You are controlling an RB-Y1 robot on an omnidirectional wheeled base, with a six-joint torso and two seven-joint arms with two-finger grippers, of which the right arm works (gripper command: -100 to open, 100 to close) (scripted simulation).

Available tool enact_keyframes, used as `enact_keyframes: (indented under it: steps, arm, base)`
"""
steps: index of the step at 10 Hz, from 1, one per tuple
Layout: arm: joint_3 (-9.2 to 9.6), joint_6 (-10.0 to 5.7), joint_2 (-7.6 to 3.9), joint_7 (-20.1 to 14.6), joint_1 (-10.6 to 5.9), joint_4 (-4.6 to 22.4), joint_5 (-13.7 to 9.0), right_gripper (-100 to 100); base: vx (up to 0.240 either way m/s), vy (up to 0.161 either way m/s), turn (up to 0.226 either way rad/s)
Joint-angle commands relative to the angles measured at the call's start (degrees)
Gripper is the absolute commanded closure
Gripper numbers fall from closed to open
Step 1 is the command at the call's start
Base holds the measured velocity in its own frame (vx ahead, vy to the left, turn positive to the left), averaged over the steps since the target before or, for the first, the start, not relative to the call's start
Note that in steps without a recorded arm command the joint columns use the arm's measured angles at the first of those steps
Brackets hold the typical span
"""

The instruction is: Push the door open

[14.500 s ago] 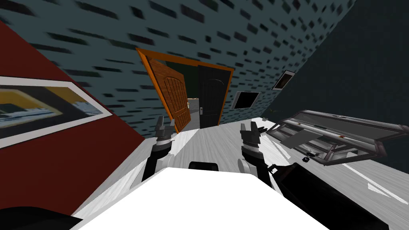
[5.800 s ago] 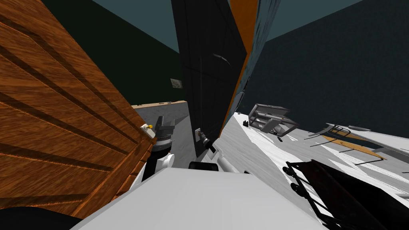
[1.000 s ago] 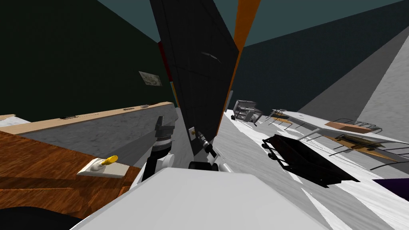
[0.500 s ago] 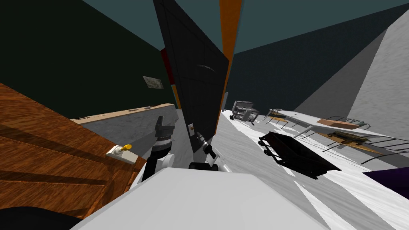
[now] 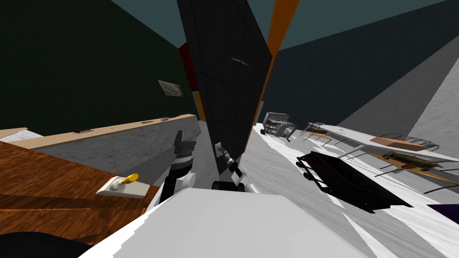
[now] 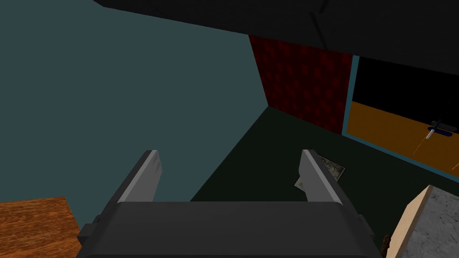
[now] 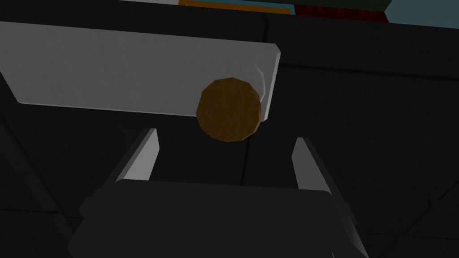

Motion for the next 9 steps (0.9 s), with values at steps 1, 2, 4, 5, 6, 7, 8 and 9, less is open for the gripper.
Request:
enact_keyframes:
  steps: [1,2,4,5,6,7,8,9]
  arm:
    - [-0.36,-0.21,0.45,0.20,-0.18,0.44,0.00,-100]
    - [-0.56,-0.34,0.77,0.31,-0.30,0.71,-0.01,-100]
    - [-0.42,-0.25,0.56,0.21,-0.23,0.53,-0.01,100]
    - [-0.42,-0.25,0.56,0.21,-0.23,0.53,-0.01,100]
    - [-0.42,-0.25,0.56,0.21,-0.23,0.53,-0.01,100]
    - [-0.42,-0.25,0.56,0.21,-0.23,0.53,-0.01,100]
    - [-0.42,-0.25,0.56,0.21,-0.23,0.53,-0.01,100]
    - [-0.42,-0.25,0.56,0.21,-0.23,0.53,-0.01,100]
  base:
    - [0.137,0.134,0.021]
    - [0.147,0.139,0.031]
    - [0.028,0.029,-0.002]
    - [-0.022,-0.025,0.009]
    - [-0.019,-0.021,0.004]
    - [-0.013,-0.013,-0.004]
    - [-0.008,-0.006,-0.005]
    - [0.000,0.000,0.000]
